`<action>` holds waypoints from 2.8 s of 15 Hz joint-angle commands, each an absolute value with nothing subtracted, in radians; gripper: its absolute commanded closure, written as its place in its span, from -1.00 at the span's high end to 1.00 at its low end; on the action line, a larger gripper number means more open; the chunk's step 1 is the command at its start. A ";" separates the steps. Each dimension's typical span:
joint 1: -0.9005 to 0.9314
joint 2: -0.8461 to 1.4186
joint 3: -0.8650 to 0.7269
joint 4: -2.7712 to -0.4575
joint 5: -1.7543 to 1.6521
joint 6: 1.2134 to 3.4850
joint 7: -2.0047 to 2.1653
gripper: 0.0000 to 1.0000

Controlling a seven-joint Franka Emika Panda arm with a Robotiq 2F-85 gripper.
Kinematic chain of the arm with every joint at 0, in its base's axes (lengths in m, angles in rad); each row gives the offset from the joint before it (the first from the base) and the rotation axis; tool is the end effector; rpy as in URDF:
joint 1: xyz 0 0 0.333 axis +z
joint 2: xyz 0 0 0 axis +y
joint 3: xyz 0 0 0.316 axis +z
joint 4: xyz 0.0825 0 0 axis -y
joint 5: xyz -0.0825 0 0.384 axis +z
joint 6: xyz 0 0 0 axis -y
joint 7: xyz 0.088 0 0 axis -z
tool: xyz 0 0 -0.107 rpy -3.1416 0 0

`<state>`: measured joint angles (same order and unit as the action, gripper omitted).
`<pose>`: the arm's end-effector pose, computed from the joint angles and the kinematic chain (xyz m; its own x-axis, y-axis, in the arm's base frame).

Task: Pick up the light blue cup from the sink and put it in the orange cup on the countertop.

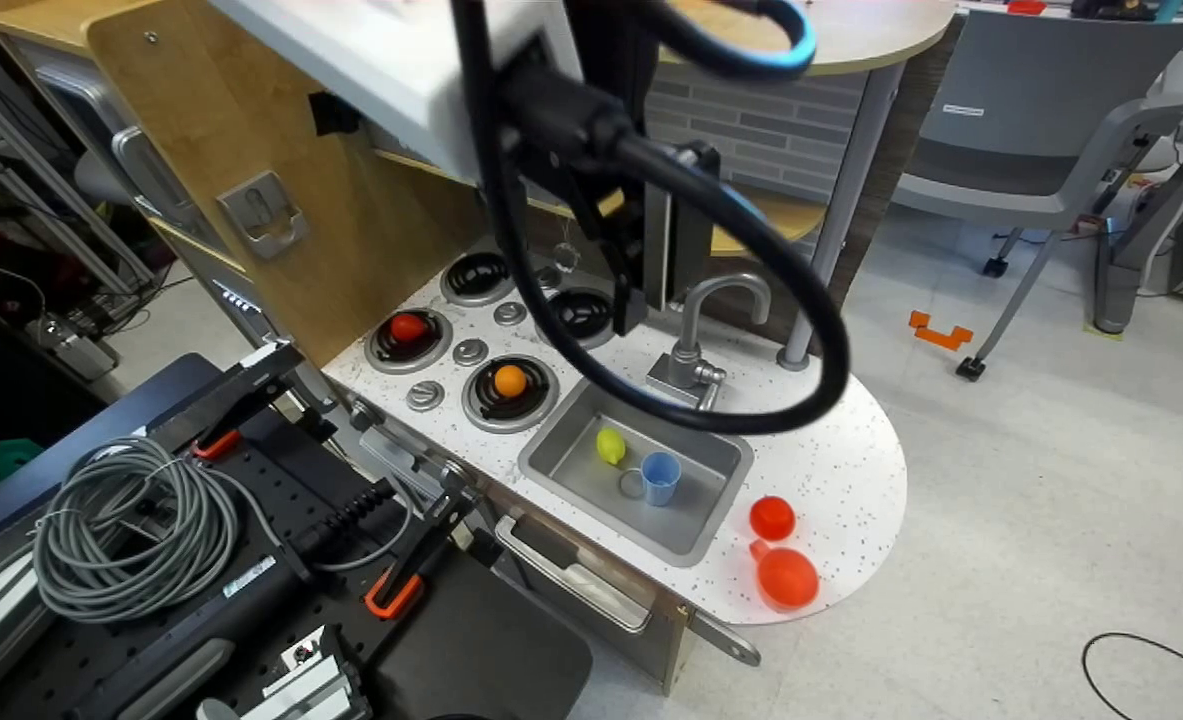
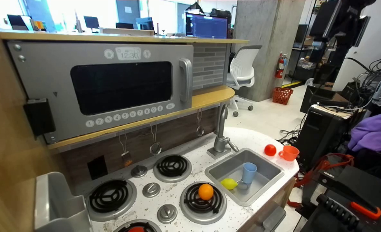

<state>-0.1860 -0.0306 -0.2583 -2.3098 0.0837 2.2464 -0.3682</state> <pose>0.4548 -0.2140 0.3539 0.9917 -0.1287 -0.0078 -0.1289 -0.9885 -0.0794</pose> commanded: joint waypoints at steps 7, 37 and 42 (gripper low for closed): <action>-0.203 0.196 -0.208 -2.308 -0.034 2.549 -0.435 1.00; -0.260 0.898 -0.135 -1.808 -0.033 2.668 -0.282 1.00; -0.246 0.970 -0.137 -1.741 -0.040 2.663 -0.234 1.00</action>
